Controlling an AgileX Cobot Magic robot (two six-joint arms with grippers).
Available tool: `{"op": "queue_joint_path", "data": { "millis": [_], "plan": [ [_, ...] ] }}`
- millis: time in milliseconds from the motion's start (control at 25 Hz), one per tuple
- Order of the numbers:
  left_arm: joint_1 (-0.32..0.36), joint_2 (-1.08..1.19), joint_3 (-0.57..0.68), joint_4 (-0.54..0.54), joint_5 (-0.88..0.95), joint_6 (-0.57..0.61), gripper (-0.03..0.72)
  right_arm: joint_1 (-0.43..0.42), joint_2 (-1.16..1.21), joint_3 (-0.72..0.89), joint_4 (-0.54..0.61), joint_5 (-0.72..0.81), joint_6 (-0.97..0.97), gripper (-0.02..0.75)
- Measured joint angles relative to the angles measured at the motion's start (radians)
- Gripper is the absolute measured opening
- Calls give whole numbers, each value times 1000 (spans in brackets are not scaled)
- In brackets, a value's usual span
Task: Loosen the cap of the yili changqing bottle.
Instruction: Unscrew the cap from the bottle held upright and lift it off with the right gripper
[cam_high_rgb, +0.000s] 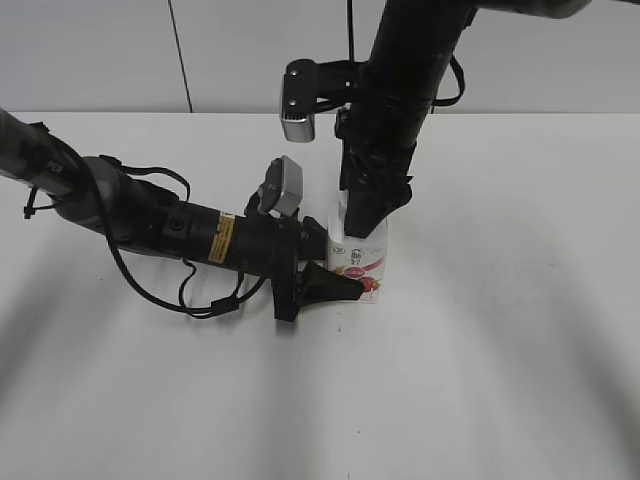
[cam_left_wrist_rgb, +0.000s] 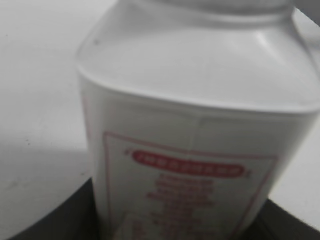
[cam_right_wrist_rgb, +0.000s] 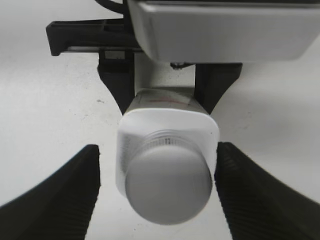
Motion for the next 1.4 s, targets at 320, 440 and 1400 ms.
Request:
{"op": "queue_joint_path", "data": {
  "millis": [320, 440, 1400],
  "plan": [
    [0, 0, 0, 0, 0, -3, 394, 0, -65, 0, 1, 1, 95, 564],
    [0, 0, 0, -1, 0, -8, 394, 0, -86, 0, 4, 1, 219, 564],
    [0, 0, 0, -5, 0, -33, 394, 0, -71, 0, -16, 2, 1417, 564]
  ]
}}
